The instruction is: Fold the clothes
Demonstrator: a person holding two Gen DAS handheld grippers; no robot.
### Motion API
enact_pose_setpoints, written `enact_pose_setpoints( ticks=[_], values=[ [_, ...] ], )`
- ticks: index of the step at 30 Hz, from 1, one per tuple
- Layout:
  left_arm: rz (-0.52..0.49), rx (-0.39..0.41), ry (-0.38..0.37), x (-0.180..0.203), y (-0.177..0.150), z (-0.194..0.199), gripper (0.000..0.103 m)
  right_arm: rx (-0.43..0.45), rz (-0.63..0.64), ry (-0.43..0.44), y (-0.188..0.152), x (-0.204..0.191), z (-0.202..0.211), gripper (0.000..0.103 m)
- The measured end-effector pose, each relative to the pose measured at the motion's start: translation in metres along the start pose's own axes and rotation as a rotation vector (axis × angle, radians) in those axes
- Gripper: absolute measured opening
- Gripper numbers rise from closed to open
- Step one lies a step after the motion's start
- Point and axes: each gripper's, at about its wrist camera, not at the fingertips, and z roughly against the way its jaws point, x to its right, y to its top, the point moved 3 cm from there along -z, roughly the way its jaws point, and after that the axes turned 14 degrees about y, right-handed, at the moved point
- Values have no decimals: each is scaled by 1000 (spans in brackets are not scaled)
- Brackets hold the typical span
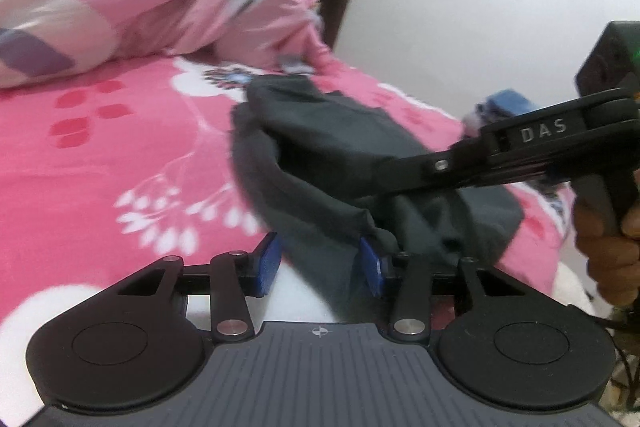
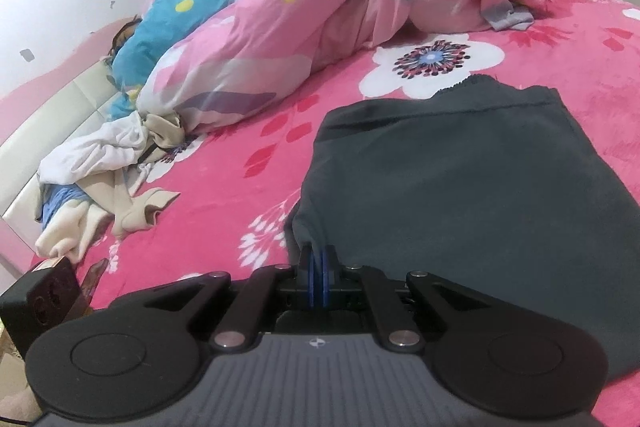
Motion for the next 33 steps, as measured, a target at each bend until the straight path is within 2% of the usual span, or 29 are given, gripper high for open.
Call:
enact_pose_setpoints(
  ticks=[1,4,7,9,13,16,19,22,24,27,28,31,33],
  values=[
    [-5,5,-15,1,0,-2,42,1,-1,4,0,0,0,5],
    [-112,26,-34,14,-1,-2,41,6,17,23,0,-2,0,5],
    [-223,4,-15,25,-8,-9,41,-9,49,52,-1,-6,-3,5],
    [-247,2,-20,28,-11,-10,41,-41,66,56,-3,-7,-11,5],
    [-245,-8,-30,26,-13,-10,41,-118,35,73,-8,2,-31,4],
    [-224,-14,-41,23,-13,-10,41,-130,45,105,-6,-3,-33,4],
    [-206,-20,-29,18,-14,-5,43,-180,59,76,-7,-1,-42,4],
    [-188,-25,-10,13,-15,2,45,-220,14,80,-11,17,-57,2],
    [-157,-27,12,5,-17,12,49,-208,-97,147,-11,35,-62,2],
    [-111,-30,46,-6,-20,26,50,-146,-284,263,-7,55,-56,5],
    [-95,-31,57,-10,-21,31,50,-104,-305,293,-4,56,-48,9],
    [-49,-34,90,-21,-24,45,50,48,-274,345,6,49,-9,9],
    [-12,-34,100,-27,-24,52,50,94,-221,344,8,40,19,9]
  ],
)
